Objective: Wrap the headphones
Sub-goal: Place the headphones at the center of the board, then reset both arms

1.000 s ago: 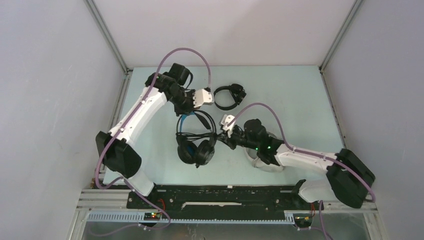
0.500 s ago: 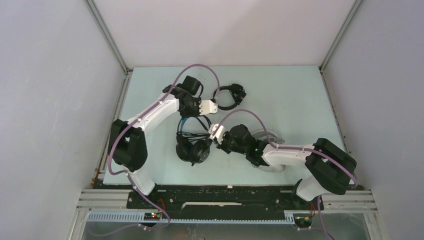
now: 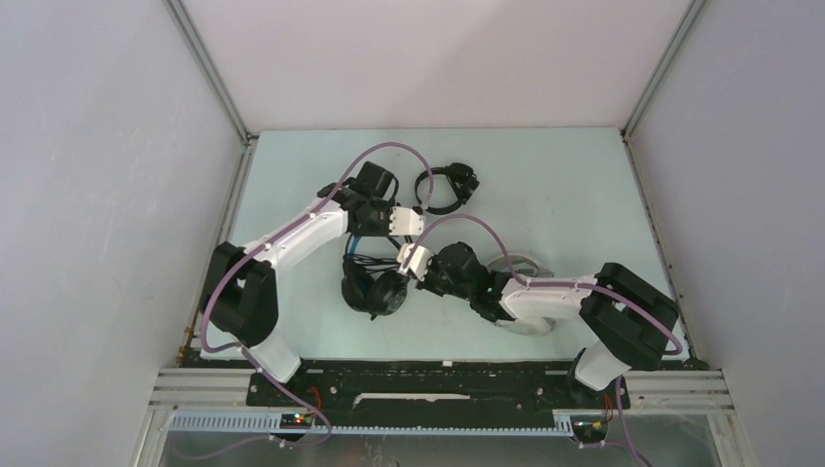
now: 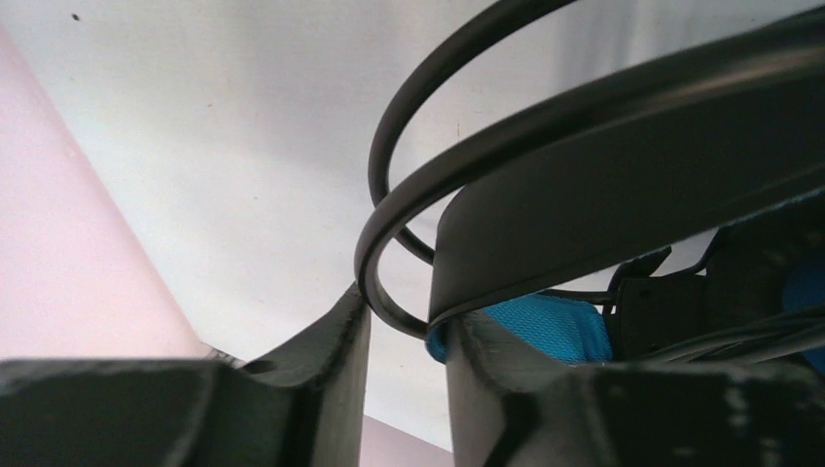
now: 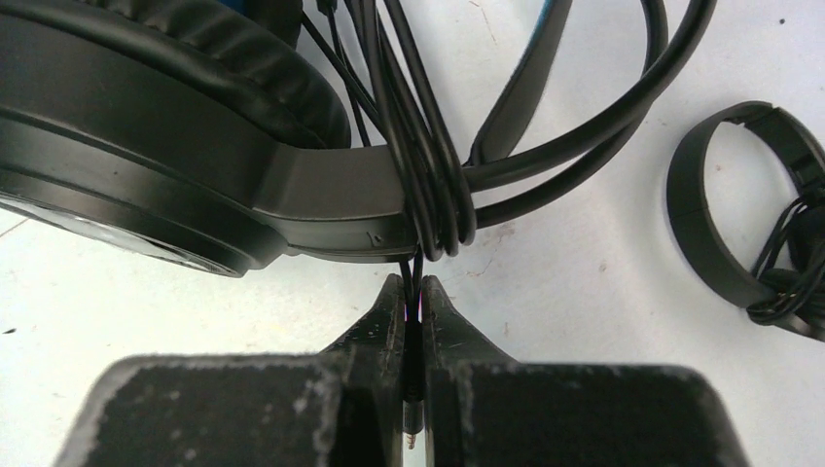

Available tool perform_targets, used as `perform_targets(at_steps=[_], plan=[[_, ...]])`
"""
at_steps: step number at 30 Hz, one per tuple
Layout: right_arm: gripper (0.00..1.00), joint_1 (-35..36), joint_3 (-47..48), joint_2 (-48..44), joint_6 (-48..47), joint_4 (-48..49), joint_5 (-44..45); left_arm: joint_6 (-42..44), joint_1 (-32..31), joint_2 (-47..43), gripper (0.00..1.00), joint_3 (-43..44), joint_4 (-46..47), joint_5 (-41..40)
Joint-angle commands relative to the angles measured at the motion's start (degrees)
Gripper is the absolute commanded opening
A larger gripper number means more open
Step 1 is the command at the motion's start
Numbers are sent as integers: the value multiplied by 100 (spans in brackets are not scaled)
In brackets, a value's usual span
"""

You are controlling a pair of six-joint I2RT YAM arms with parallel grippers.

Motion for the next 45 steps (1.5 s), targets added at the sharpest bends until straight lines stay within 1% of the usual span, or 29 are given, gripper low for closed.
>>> perform_targets(at_steps=[1, 6, 11, 13, 19, 20, 21, 25, 28, 31, 32, 33, 35, 39, 42, 45], plan=[[0, 44, 284, 102, -339, 157, 340, 157, -24, -506, 42, -189, 337, 189], [0, 44, 288, 156, -559, 185, 383, 99, -70, -649, 52, -283, 326, 813], [0, 44, 327, 248, -688, 168, 375, -1, -86, -673, 58, -314, 225, 1222], [0, 46, 330, 263, -709, 156, 365, -23, -85, -695, 65, -290, 115, 1369], [0, 45, 328, 374, -811, 190, 412, -291, -87, -916, 68, -298, 201, 1824], [0, 51, 328, 397, -866, 186, 443, -415, -71, -982, 73, -317, 281, 1881], [2, 49, 328, 416, -894, 182, 479, -534, -51, -1078, 74, -352, 397, 1924], [10, 45, 328, 495, -999, 74, 655, -1541, 96, -1427, 77, -612, 1382, 1681], [15, 36, 328, 554, -1074, -45, 740, -2419, 282, -1626, 80, -615, 1697, 1783], [19, 35, 328, 570, -1128, -141, 797, -3195, 419, -1811, 87, -549, 1877, 1633], [21, 33, 328, 548, -1145, -196, 794, -3396, 441, -1839, 97, -458, 1795, 1552], [23, 37, 328, 526, -1156, -249, 790, -3612, 462, -1872, 99, -366, 1695, 1477], [27, 43, 323, 458, -1167, -397, 752, -4001, 483, -1952, 100, -238, 1581, 1328], [29, 23, 328, 156, -1066, -876, 669, -4429, 493, -2268, 100, -139, 1343, 1114], [31, -1, 328, -381, -806, -1373, 492, -4577, 493, -2608, 100, -183, 1244, 935], [35, -120, 328, -1034, -377, -1882, 132, -4964, 493, -2976, 100, -182, 1268, 571]])
